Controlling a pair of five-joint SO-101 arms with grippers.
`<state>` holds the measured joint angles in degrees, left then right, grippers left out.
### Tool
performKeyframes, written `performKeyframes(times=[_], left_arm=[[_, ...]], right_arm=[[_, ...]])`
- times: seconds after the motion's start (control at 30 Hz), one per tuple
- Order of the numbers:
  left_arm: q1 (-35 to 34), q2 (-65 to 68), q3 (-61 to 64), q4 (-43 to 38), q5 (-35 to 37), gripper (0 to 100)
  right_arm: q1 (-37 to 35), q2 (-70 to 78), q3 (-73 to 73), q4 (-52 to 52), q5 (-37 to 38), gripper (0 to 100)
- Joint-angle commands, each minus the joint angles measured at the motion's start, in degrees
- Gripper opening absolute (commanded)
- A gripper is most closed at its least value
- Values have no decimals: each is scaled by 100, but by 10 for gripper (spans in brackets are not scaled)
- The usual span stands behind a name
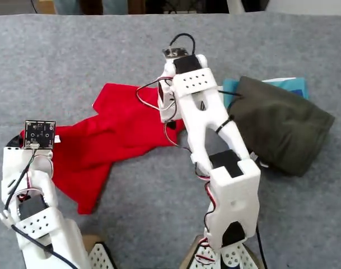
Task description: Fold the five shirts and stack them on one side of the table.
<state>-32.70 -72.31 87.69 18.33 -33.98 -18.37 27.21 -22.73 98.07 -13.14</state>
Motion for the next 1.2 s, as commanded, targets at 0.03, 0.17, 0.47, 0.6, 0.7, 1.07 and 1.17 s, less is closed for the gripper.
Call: performKeyframes(times=[0.03, 0.17, 0.47, 0.6, 0.7, 1.07, 1.17], left_arm=[[-13, -79, -277, 26, 18, 30], [-13, -79, -259, 26, 26, 30], [-13, -79, -259, 26, 35, 30], [-13, -79, -259, 26, 35, 30], [-13, -79, -259, 26, 35, 30], [-13, -79, -259, 26, 35, 30], [-13, -79, -259, 26, 35, 30]], right_arm=[[-97, 163, 22, -105, -466, 132], [-316, 365, 57, -53, -738, 132], [-413, 760, 22, -70, -905, 133], [-404, 892, 22, -88, -905, 133], [-404, 989, 22, -97, -905, 133], [-466, 1437, -66, -519, -905, 133], [-475, 1534, -224, -519, -905, 133]])
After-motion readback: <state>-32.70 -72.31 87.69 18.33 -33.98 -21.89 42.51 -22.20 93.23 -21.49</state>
